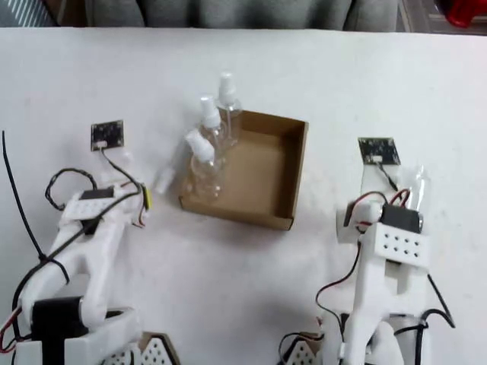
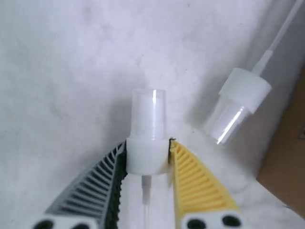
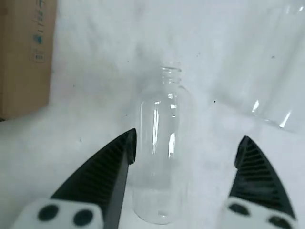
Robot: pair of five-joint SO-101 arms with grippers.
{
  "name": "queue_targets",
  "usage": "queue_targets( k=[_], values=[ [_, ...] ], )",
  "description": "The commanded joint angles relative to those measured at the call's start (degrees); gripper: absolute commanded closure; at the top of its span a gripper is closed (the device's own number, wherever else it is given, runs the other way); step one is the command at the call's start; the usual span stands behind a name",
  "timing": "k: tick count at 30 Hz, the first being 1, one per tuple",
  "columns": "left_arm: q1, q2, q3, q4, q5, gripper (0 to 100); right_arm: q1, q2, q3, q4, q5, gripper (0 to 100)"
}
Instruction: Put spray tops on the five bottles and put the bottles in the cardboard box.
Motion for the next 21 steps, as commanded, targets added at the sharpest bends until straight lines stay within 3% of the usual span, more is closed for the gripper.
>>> queue_targets(
  k=[1, 12, 21],
  values=[
    [0.0, -2.8, 0.2, -1.4, -0.5, 98, 0.0, 0.0, -5.6, 1.6, 0.4, 70.2],
    [0.4, -2.8, 0.0, -1.4, -0.2, 98, -5.1, -0.5, -12.0, 15.0, 0.3, 84.1],
    [2.0, -2.8, -0.2, -1.4, -0.3, 98, 1.0, 0.2, -11.6, 12.1, -2.5, 74.5]
  ],
)
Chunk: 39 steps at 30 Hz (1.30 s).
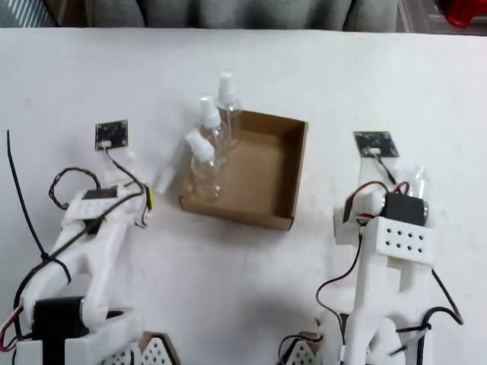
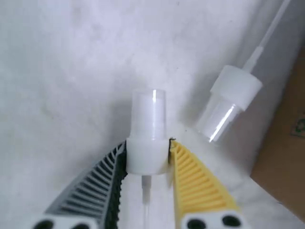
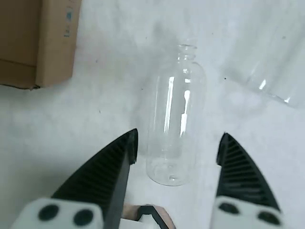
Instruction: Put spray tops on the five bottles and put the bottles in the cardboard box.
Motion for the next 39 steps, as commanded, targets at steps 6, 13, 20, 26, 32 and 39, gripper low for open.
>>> queue_targets(
  k=[6, 13, 20, 26, 32, 39],
  values=[
    [0.8, -2.8, -0.3, -1.4, -0.2, 98, 3.1, 8.0, 0.1, -9.8, -0.6, 76.3],
    [0.8, -2.8, -0.3, -1.4, -0.2, 98, 1.1, 17.6, -4.4, -9.4, -1.0, 76.2],
    [0.8, -2.8, -0.3, -1.4, -0.2, 98, -0.7, 21.8, -4.7, -10.1, -1.5, 76.2],
    [0.8, -2.8, -0.3, -1.4, -0.2, 98, -0.7, 24.4, -4.7, -11.5, -4.0, 76.2],
    [0.8, -2.8, -0.3, -1.4, -0.2, 98, -0.7, 24.4, -4.7, -14.2, -3.7, 76.2],
    [0.8, -2.8, -0.3, -1.4, -0.2, 98, -0.7, 24.5, -4.4, -15.4, -3.7, 76.5]
  ],
)
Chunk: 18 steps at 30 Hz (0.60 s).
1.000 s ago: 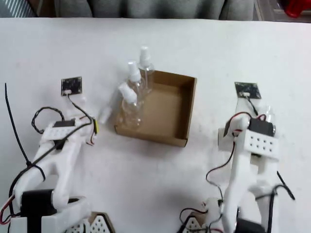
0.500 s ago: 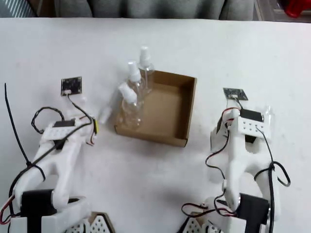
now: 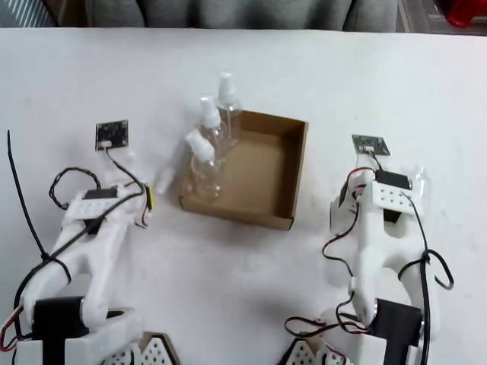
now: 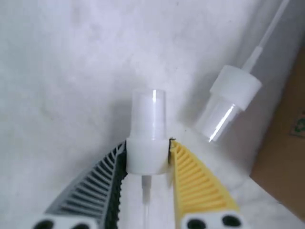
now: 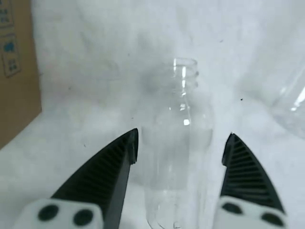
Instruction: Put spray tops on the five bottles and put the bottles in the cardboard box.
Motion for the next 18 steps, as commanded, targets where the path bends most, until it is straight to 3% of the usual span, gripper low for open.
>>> queue_targets(
  k=[1, 18],
  values=[
    [0.7, -2.8, -0.3, -1.4, -0.2, 98, -0.8, -0.3, -2.8, -2.7, 0.0, 76.5],
    [0.7, -2.8, -0.3, -1.4, -0.2, 98, -2.3, 4.2, -3.2, -3.8, 0.0, 76.5]
  ],
)
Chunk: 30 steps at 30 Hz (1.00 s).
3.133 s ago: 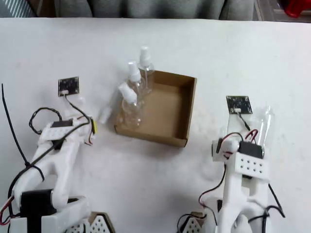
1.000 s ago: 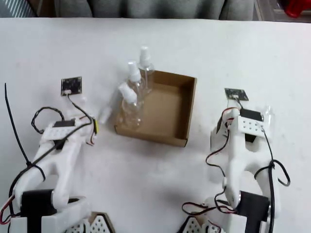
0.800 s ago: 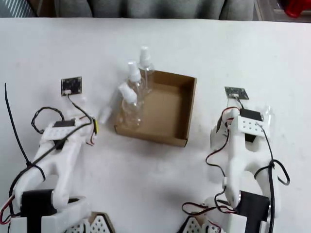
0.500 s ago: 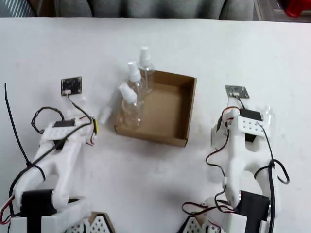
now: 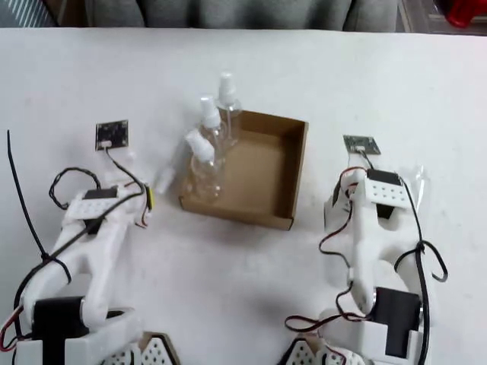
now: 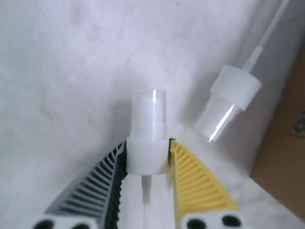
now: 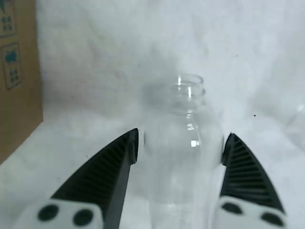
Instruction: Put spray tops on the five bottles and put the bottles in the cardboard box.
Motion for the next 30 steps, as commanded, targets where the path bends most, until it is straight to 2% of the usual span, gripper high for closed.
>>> queue_targets(
  k=[1, 6, 10, 12, 15, 22, 30],
  values=[
    [0.7, -2.8, -0.3, -1.4, -0.2, 98, -0.6, -0.1, -3.2, -0.3, 0.1, 76.5],
    [0.7, -2.8, -0.3, -1.4, -0.2, 98, -0.7, -0.1, -3.1, -0.7, 0.1, 79.6],
    [0.7, -2.8, -0.3, -1.4, -0.2, 98, -0.7, -0.1, -3.1, -1.3, 0.0, 99.5],
    [0.7, -2.8, -0.3, -1.4, -0.2, 98, -0.7, -0.1, -3.0, -2.1, -0.2, 95.3],
    [0.7, -2.8, -0.3, -1.4, -0.2, 98, -0.4, -0.6, -3.0, -1.9, -0.4, 98.8],
    [0.7, -2.9, -0.3, -1.5, -0.2, 98, -0.3, -1.3, -3.6, -1.1, -0.4, 98.3],
    [0.7, -2.9, -0.3, -1.5, -0.2, 98, -0.6, -22.5, -6.6, 13.8, -0.5, 98.3]
  ],
)
